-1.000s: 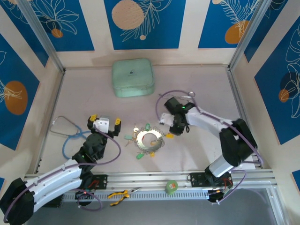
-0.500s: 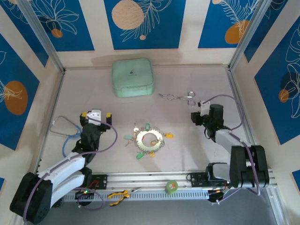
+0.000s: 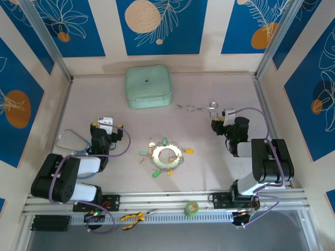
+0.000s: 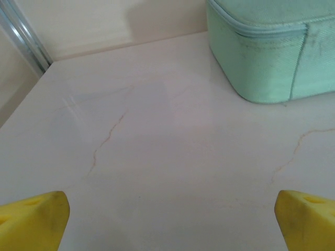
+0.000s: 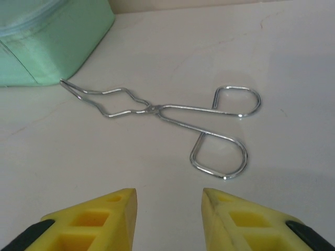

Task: Put the keys on the keyring

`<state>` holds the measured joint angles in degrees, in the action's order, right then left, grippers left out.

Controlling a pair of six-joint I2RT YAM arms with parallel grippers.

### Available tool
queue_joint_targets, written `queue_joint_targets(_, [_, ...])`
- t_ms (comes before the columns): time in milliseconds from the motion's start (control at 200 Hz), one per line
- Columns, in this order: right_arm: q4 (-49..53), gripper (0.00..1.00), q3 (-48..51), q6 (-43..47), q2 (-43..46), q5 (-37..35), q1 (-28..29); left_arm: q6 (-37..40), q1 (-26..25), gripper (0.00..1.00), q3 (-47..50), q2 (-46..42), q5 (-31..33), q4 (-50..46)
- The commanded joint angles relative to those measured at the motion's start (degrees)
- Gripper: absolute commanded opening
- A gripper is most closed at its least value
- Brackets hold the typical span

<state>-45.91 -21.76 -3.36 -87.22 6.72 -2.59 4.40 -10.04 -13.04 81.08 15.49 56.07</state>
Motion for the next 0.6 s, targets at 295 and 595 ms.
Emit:
queue_joint_targets(295, [-2.2,0.41,-1.2,-0.8,-0.1,2.6,-0.6,-2.9,3.9,1.00,-6.4,8.9,-0.2,2.5])
queue_joint_targets(595, [-1.5,0.44,-1.5,-1.1,-0.1,0.7,-0.2,-1.6,4.1,1.00,-8.4,8.9,-5.9,-1.8])
